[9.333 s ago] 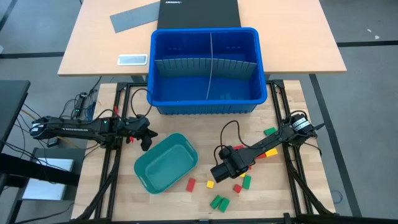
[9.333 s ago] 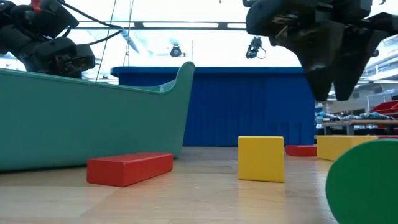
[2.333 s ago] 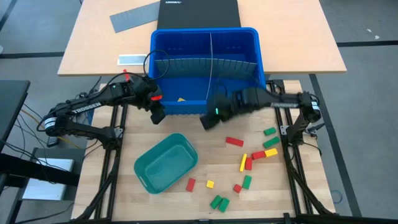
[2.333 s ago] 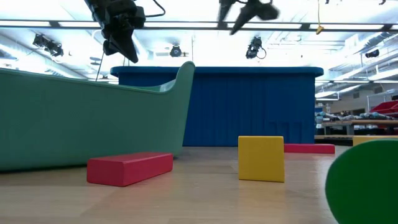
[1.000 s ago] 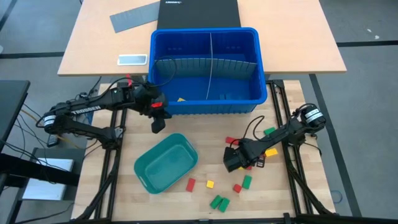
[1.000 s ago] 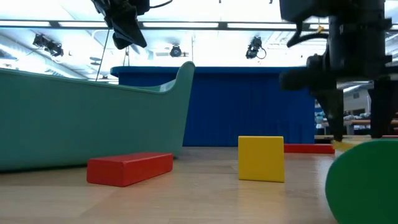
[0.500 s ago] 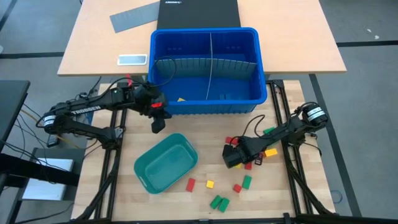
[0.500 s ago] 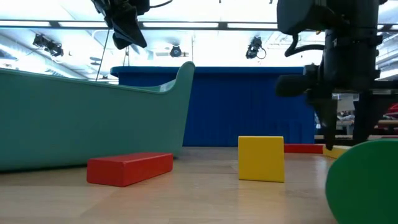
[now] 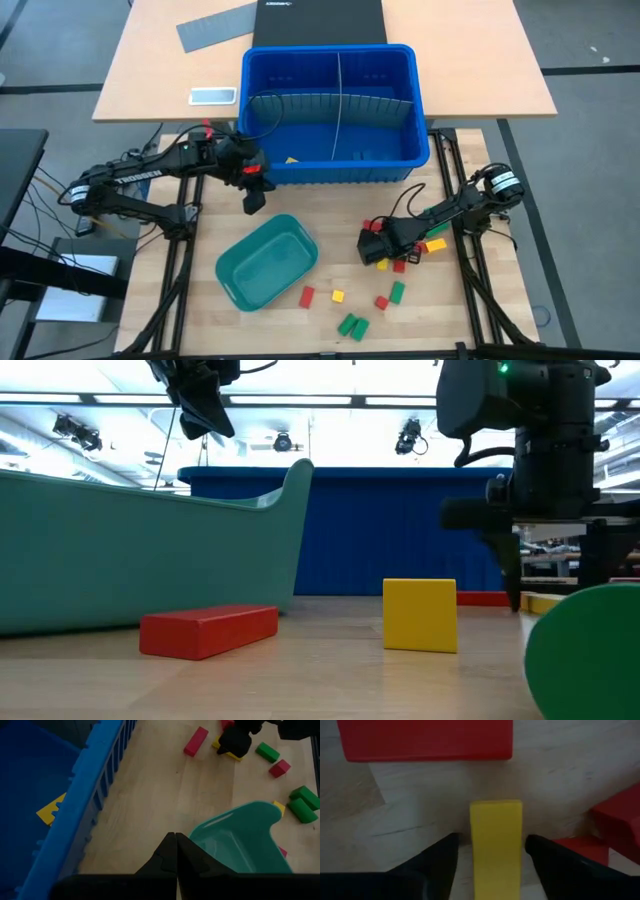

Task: Sort Items/Unsort Items

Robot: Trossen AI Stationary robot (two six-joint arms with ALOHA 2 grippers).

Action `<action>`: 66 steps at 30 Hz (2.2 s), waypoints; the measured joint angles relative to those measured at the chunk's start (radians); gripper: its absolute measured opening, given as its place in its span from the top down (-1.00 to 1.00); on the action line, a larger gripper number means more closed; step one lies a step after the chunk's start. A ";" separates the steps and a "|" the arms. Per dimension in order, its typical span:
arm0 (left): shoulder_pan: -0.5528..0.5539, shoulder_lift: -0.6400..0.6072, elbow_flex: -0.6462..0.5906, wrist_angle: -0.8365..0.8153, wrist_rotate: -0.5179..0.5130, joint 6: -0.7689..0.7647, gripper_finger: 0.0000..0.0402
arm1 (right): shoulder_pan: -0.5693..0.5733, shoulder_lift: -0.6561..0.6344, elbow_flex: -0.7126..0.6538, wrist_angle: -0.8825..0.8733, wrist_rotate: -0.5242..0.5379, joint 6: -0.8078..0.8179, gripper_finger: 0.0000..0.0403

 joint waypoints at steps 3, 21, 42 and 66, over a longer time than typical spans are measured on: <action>0.000 0.000 0.000 0.000 0.000 -0.003 1.00 | 0.000 0.000 -0.002 -0.010 0.013 0.000 0.10; 0.000 0.000 0.000 0.002 0.000 -0.001 1.00 | 0.000 -0.013 0.256 -0.057 0.123 -0.203 0.31; 0.000 0.000 0.000 0.003 0.000 -0.001 1.00 | -0.532 -0.012 0.891 0.181 0.435 -1.335 0.39; 0.000 0.000 0.000 0.003 -0.001 -0.005 1.00 | -0.580 -0.024 0.891 0.314 -0.149 -1.172 -0.36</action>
